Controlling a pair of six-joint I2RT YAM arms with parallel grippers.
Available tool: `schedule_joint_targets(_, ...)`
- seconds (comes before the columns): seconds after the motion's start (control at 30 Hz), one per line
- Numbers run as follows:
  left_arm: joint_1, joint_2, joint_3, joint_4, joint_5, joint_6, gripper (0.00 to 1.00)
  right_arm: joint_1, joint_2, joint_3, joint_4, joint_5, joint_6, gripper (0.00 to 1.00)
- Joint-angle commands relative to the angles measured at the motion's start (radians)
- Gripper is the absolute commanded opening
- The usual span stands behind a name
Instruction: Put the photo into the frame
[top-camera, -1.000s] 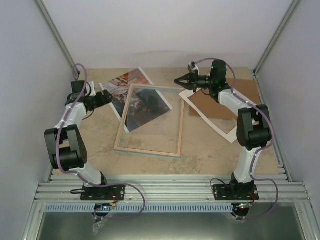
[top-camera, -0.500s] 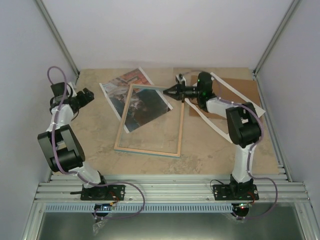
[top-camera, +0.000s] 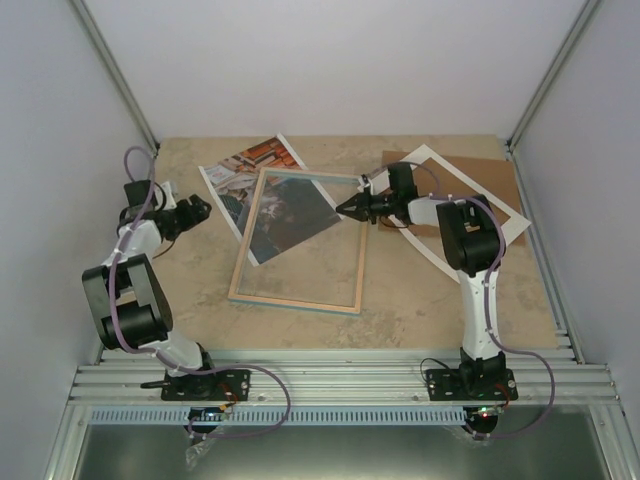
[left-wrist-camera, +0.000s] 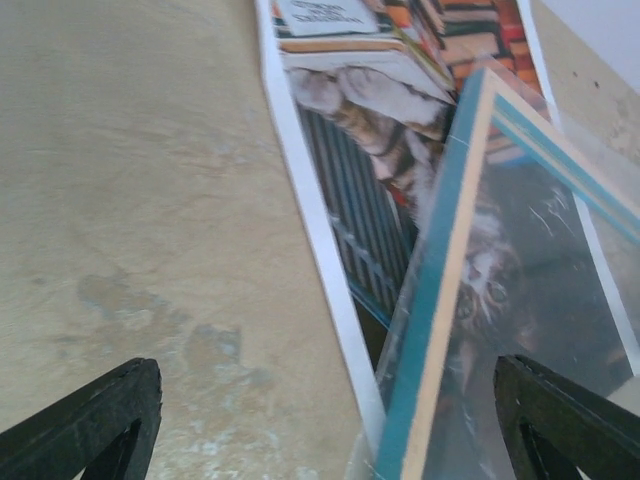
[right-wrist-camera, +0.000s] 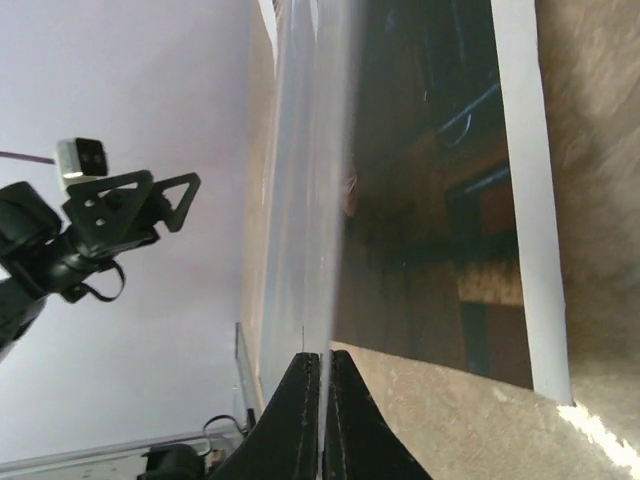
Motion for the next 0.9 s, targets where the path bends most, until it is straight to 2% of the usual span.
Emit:
schedule_joint_targets(0.0,-0.051,-0.035,-0.017,0.010,-0.008,0.048,0.92,-0.006,0.013,0.090,-0.294,0.046,-0.251,0.01)
schedule_joint_targets(0.27,-0.057,-0.020,0.004,-0.016,-0.034,0.069,0.91,-0.039,0.015,0.104,-0.455,0.038,-0.305,0.00)
schedule_joint_targets(0.87,-0.065,-0.004,0.000,-0.008,-0.035,0.069,0.91,-0.050,0.018,0.133,-0.554,0.058,-0.361,0.01)
